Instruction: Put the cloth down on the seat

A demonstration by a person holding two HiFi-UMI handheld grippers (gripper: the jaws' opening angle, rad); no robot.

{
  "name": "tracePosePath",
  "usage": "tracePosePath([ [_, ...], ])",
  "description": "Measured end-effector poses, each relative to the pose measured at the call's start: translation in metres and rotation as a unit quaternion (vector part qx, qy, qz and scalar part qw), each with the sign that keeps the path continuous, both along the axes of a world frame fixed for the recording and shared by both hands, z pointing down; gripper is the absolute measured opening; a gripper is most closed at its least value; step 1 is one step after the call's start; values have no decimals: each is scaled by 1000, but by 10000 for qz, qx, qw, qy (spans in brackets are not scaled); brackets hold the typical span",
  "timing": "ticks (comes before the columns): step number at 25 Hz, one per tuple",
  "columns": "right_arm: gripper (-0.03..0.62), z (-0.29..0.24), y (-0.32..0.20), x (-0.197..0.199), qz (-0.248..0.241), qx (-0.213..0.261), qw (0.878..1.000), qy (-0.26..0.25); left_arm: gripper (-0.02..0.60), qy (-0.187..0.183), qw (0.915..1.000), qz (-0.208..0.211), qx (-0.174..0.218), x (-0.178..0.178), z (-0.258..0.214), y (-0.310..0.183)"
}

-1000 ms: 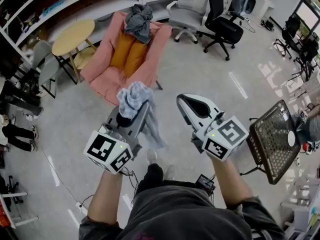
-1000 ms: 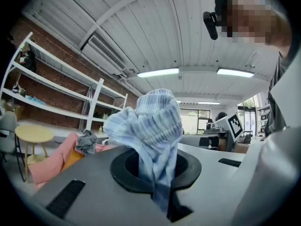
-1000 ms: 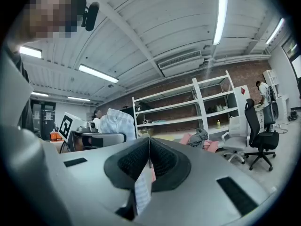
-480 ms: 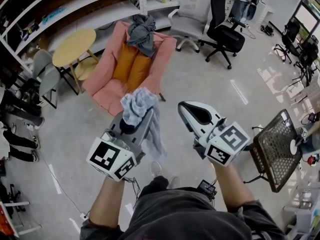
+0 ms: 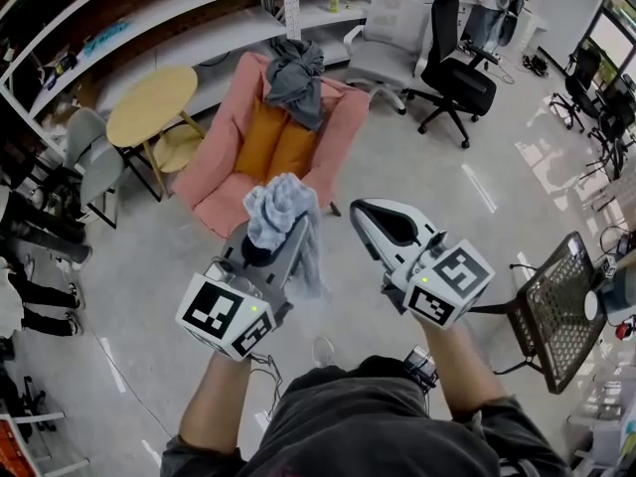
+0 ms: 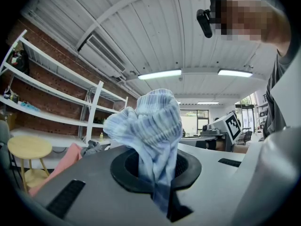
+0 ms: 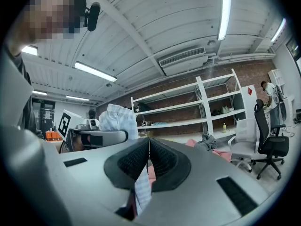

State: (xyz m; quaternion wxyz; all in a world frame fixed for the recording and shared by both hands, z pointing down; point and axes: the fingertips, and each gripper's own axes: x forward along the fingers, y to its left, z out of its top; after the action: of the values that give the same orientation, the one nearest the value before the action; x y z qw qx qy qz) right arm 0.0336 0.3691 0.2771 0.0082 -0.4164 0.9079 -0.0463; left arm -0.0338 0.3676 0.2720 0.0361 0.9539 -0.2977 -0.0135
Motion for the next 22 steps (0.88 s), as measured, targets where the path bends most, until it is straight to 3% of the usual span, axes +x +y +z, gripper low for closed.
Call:
tracePosePath([
  [15,17,3,-92,-11,-81,-24,10000,-14,38,-80,9999,-97,30,-9,-1,-97],
  [22,17,5,-156,-3,-301,1,9995,-58,38,-188,9984,-498,189,-8,-8,-167],
])
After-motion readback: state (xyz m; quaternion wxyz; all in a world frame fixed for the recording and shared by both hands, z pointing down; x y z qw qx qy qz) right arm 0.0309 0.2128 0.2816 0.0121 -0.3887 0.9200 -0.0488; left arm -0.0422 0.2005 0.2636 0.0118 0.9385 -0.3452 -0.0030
